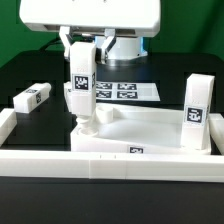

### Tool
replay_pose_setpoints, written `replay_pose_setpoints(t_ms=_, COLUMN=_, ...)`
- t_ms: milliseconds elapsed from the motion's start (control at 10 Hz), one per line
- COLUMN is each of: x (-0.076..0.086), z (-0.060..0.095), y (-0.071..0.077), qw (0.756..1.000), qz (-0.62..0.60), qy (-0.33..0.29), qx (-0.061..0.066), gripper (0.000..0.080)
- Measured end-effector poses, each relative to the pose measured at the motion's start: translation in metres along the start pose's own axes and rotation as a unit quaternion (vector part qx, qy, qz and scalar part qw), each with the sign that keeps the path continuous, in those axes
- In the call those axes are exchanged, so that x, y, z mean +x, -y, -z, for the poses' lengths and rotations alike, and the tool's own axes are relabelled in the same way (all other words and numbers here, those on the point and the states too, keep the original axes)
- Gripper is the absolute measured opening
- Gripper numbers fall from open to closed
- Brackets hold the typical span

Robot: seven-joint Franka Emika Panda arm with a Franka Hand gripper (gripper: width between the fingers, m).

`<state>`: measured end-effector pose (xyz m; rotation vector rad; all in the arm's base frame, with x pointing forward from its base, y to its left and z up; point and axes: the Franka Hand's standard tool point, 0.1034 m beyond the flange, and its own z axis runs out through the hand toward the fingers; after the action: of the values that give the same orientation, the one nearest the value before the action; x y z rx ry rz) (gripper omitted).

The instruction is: Assemble desk

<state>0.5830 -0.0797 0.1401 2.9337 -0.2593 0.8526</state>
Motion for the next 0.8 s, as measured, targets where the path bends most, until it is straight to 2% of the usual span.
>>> replay_pose_setpoints(t_ms=800, x=-0.0086, z=-0.0074, y=0.0064, qw=1.000, qz=0.004, qy=0.009, qx=0.002, gripper=0.0290)
